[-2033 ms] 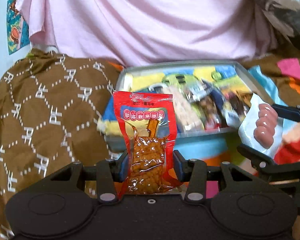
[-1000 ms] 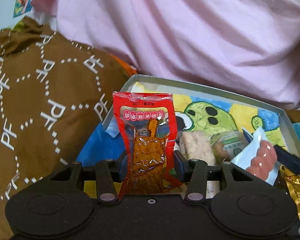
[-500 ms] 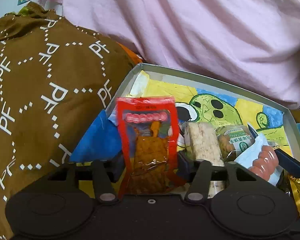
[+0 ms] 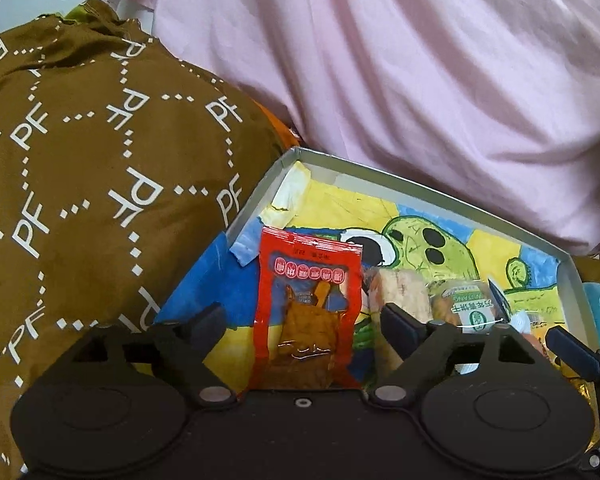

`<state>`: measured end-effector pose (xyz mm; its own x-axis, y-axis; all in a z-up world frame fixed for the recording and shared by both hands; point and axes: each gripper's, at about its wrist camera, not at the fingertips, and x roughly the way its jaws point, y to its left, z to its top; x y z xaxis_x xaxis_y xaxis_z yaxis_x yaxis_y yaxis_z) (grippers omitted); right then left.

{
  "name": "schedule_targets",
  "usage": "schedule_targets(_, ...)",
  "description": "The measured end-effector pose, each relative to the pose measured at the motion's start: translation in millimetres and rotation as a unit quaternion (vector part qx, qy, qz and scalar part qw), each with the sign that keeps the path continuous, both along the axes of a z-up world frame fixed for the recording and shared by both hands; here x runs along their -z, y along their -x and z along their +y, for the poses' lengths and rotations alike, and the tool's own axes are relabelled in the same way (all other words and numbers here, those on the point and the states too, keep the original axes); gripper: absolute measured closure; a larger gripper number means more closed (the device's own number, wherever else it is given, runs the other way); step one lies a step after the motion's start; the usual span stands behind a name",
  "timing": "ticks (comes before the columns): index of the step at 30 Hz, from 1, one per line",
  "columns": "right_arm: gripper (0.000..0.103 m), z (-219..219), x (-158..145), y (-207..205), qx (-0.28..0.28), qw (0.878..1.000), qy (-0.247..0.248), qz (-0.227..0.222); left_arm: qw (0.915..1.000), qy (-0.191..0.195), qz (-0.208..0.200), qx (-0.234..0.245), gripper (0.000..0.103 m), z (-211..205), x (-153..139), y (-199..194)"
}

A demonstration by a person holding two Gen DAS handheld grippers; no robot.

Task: Organize snacks
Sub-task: 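Lower the jerky packet and sausage pack into the tray and open both tools, then withdraw both tools up and away from the filled tray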

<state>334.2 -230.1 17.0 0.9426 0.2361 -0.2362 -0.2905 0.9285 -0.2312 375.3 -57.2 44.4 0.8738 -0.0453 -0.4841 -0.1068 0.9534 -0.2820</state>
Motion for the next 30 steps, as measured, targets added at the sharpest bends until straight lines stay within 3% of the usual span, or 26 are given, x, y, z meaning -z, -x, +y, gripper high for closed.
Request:
schedule_targets(20, 0.001, 3, -2, 5, 0.000, 1.000, -0.013, 0.005, 0.9998, 0.001, -0.017, -0.007, 0.004, 7, -7, 17)
schedule_targets(30, 0.000, -5, -23, 36, 0.025, 0.999, -0.043, -0.016, 0.9994, 0.001, -0.031, -0.014, 0.001, 9, -22, 45)
